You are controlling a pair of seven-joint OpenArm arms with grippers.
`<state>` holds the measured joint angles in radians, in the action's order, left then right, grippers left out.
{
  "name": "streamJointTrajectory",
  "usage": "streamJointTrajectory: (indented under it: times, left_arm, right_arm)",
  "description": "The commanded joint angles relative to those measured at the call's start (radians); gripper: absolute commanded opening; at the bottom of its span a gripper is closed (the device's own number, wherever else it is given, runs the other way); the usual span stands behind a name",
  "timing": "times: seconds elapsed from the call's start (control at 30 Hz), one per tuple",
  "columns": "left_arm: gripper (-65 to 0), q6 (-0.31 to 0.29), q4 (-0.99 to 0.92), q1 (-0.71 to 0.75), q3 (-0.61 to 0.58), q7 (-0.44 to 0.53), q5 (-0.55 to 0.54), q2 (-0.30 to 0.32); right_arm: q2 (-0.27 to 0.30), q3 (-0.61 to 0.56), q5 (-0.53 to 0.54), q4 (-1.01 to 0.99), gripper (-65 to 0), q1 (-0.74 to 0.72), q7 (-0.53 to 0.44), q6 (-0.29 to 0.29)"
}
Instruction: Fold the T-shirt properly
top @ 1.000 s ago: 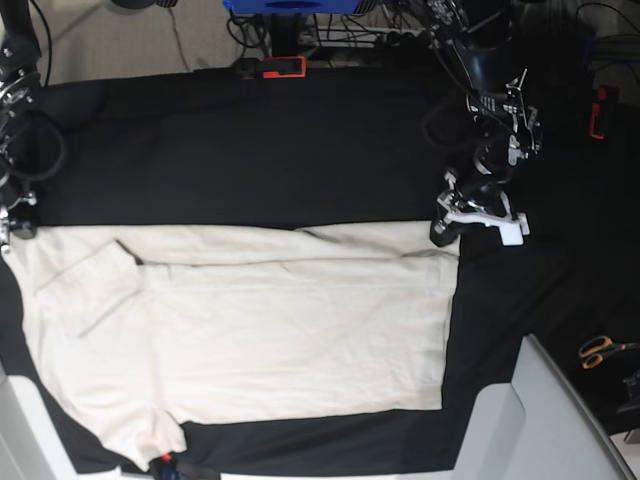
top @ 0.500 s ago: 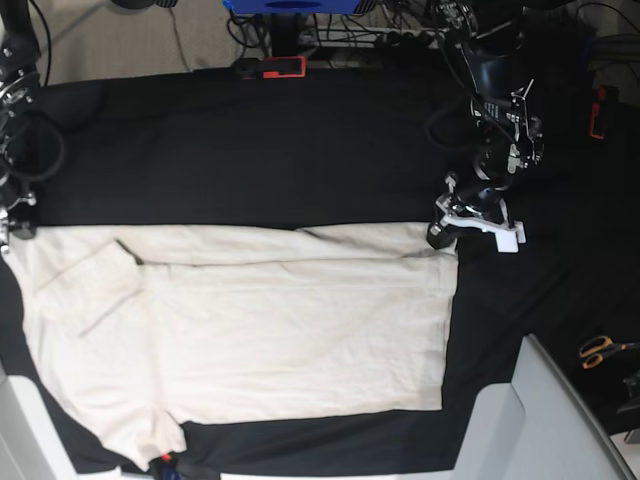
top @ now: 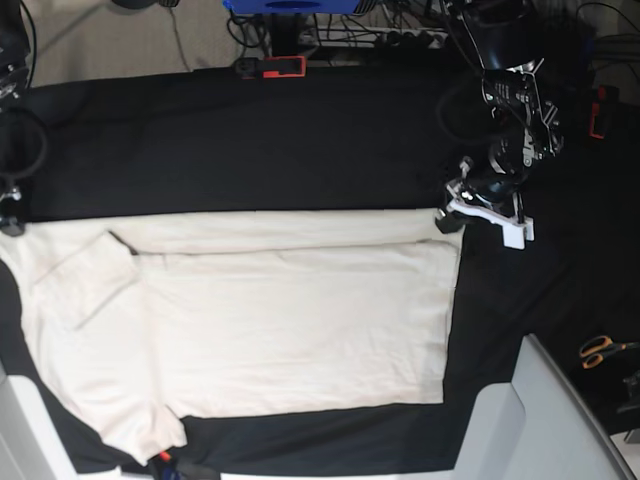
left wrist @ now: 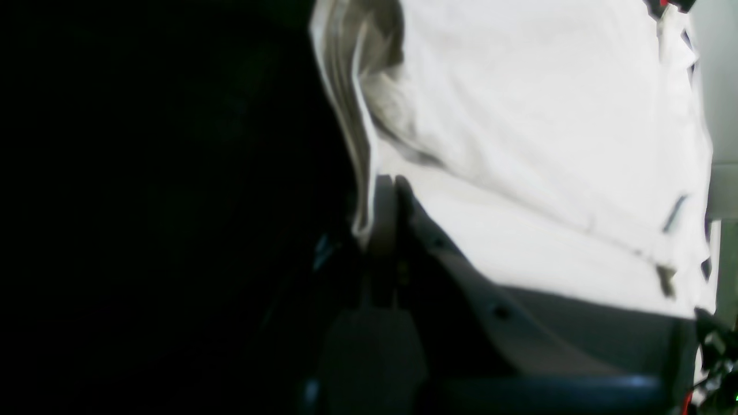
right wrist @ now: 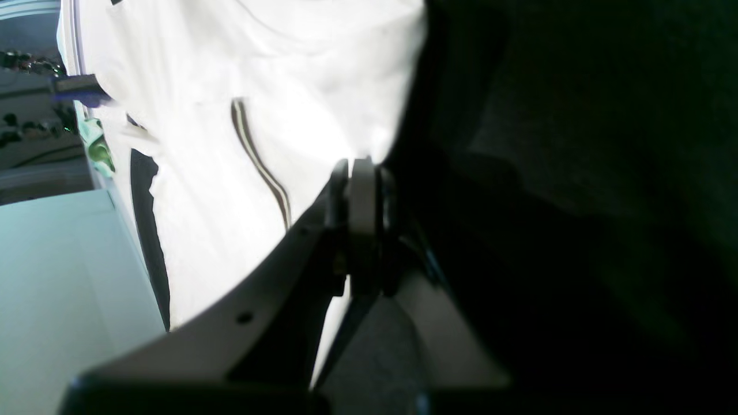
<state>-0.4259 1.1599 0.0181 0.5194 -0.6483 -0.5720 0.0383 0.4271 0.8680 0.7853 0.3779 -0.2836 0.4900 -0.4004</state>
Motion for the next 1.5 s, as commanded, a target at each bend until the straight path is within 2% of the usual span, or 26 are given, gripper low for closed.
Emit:
streamJointTrajectory:
  times: [0.0, 0.17, 0.27, 0.4, 0.5, 0.67, 0.87, 1.1, 1.27, 1.47]
  left_arm:
    - [-65.0, -0.004, 0.036, -0.002, 0.002, 0.006, -0.010, 0.012]
    - [-65.0, -0.004, 0.094, 0.055, 0.002, -0.005, -0.010, 0.012]
    - [-65.0, -0.004, 0.121, 0.092, 0.002, -0.005, -0.012, 0.012]
    - [-65.0, -0.004, 0.174, 0.147, 0.002, -0.005, -0.012, 0.010]
    - [-65.0, -0.004, 0.219, 0.194, 0.008, -0.005, -0.013, 0.008]
    - [-65.0, -0.004, 0.263, 0.257, 0.011, -0.005, -0.013, 0.010]
    - [-65.0, -0.004, 0.303, 0.300, 0.011, -0.005, -0.012, 0.012]
    - [-65.0, -0.004, 0.381, 0.371, 0.011, -0.005, -0.010, 0.012]
    - [-65.0, -0.004, 0.383, 0.409, 0.012, -0.001, -0.010, 0.012]
    - [-65.0, -0.004, 0.383, 0.451, 0.014, 0.003, -0.010, 0.012]
  right_arm:
    - [0.026, 0.000, 0.015, 0.016, -65.0, -0.003, -0.017, -0.009]
    - [0.028, 0.000, 0.015, 0.020, -65.0, 0.037, -0.015, -0.010]
    - [0.025, 0.006, 0.018, 0.102, -65.0, 0.077, 0.037, -0.010]
    - [-0.026, 0.009, 0.021, 0.263, -65.0, 0.134, 0.085, -0.005]
    - [-0.041, 0.009, 0.024, 0.320, -65.0, 0.165, 0.118, -0.004]
    - [-0.063, 0.127, 0.023, 0.321, -65.0, 0.211, 0.201, -0.004]
    - [-0.070, 0.152, 0.021, 0.359, -65.0, 0.278, 0.260, -0.007]
    - [-0.162, 0.153, 0.023, 0.580, -65.0, 0.396, 0.270, -0.004]
    - [-0.196, 0.153, 0.023, 0.643, -65.0, 0.426, 0.333, -0.002]
    - [-0.233, 0.153, 0.023, 0.741, -65.0, 0.476, 0.338, -0.002]
